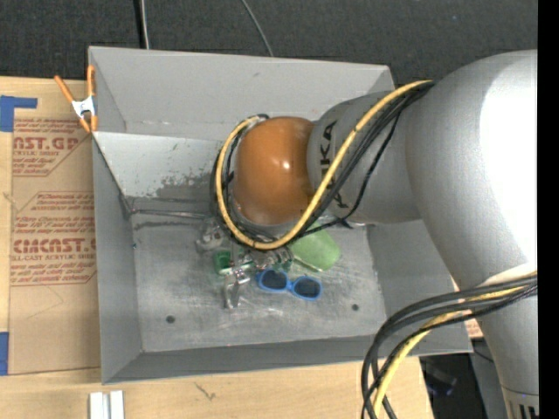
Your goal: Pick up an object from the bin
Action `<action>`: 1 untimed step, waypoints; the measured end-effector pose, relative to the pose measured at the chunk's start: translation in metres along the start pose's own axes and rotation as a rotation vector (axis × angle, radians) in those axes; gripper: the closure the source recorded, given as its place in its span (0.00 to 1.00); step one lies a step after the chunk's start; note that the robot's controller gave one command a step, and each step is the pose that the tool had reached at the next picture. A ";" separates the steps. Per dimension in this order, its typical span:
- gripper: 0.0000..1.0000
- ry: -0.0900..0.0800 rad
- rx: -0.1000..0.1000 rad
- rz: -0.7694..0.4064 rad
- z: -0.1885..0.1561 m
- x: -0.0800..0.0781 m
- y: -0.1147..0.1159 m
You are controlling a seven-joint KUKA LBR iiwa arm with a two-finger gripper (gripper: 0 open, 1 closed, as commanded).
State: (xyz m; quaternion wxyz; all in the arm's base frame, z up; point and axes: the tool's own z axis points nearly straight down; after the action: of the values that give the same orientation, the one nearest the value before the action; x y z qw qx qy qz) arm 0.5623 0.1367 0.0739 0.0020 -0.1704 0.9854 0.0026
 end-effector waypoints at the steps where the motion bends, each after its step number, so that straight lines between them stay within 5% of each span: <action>1: 0.00 0.011 0.003 0.015 -0.027 0.010 -0.064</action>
Offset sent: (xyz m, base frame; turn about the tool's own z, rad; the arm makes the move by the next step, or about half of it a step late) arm 0.0123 -0.0618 0.0261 0.0119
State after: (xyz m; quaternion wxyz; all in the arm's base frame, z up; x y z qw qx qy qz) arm 0.5738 0.0731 0.1005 -0.0033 -0.1632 0.9866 0.0001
